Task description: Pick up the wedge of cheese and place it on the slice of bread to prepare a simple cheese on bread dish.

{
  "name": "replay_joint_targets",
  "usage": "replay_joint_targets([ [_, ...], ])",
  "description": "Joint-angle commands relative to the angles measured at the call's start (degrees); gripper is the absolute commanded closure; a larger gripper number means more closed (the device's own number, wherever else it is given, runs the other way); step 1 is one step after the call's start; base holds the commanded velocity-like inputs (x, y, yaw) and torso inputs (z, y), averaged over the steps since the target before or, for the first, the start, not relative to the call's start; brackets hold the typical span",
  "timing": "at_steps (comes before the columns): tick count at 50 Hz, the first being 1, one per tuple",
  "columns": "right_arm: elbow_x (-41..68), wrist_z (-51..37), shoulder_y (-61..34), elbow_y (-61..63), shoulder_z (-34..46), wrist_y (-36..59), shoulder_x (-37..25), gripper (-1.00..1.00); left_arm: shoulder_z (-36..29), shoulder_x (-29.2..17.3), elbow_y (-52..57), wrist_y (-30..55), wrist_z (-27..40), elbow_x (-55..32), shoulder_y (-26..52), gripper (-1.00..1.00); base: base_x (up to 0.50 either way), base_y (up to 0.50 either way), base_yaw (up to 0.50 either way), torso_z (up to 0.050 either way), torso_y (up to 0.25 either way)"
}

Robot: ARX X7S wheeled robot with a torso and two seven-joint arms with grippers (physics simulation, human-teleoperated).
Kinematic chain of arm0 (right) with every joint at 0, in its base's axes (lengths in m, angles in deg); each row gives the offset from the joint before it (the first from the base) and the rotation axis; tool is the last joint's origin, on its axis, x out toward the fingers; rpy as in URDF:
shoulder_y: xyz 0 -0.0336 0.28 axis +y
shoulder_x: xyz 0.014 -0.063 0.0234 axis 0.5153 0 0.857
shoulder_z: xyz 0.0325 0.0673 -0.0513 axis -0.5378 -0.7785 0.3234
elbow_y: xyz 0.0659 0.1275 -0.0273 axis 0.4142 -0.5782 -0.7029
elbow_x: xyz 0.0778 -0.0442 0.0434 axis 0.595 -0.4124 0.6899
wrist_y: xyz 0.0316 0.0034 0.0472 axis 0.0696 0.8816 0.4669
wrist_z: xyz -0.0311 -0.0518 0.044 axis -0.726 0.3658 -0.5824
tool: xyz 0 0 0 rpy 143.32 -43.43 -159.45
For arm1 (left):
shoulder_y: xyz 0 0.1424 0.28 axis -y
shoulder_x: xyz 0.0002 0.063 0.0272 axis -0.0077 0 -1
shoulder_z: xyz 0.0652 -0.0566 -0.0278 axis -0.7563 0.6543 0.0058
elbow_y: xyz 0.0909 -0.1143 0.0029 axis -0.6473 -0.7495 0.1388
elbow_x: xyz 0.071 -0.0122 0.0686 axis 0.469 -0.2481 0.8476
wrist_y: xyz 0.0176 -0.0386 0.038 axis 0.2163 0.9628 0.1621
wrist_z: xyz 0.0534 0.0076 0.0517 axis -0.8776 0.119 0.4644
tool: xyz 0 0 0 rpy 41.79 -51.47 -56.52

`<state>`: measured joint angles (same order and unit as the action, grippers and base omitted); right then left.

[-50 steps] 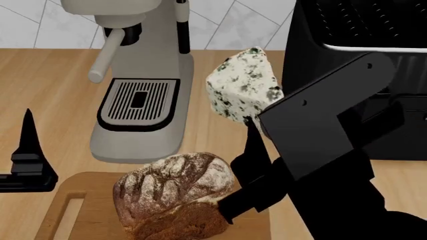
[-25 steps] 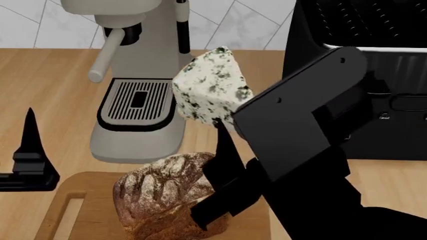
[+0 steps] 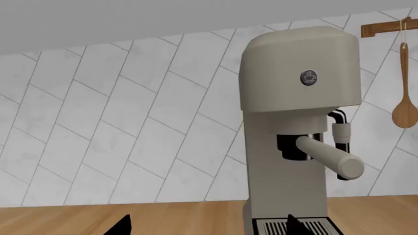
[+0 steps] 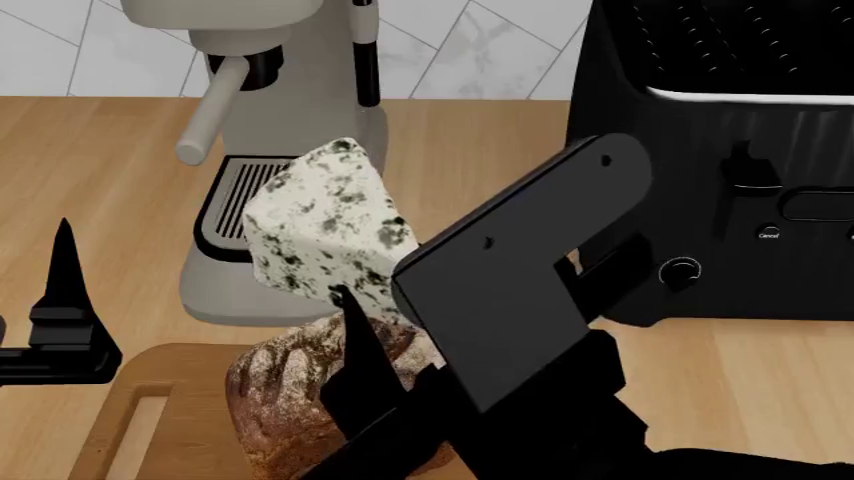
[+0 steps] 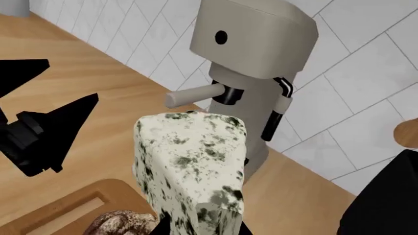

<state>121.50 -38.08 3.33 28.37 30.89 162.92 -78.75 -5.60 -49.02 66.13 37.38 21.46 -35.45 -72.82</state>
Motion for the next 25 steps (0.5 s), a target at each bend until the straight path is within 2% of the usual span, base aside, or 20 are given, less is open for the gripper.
replay_joint_targets([
  [1,-9.2,5.0,7.3,2.3,-2.3,1.1,1.8,1.00,0.4,0.1,0.2,-0.7,0.3,-0.6,-0.3,-1.00,0.00,0.00,0.00,0.000,0.000],
  [25,-7.6,3.6,7.5,1.8,-1.2,-1.3,-0.4,1.00,-0.3,-0.9,-0.1,-0.6,1.4,-1.4,-0.3,-1.00,0.00,0.00,0.00,0.000,0.001],
])
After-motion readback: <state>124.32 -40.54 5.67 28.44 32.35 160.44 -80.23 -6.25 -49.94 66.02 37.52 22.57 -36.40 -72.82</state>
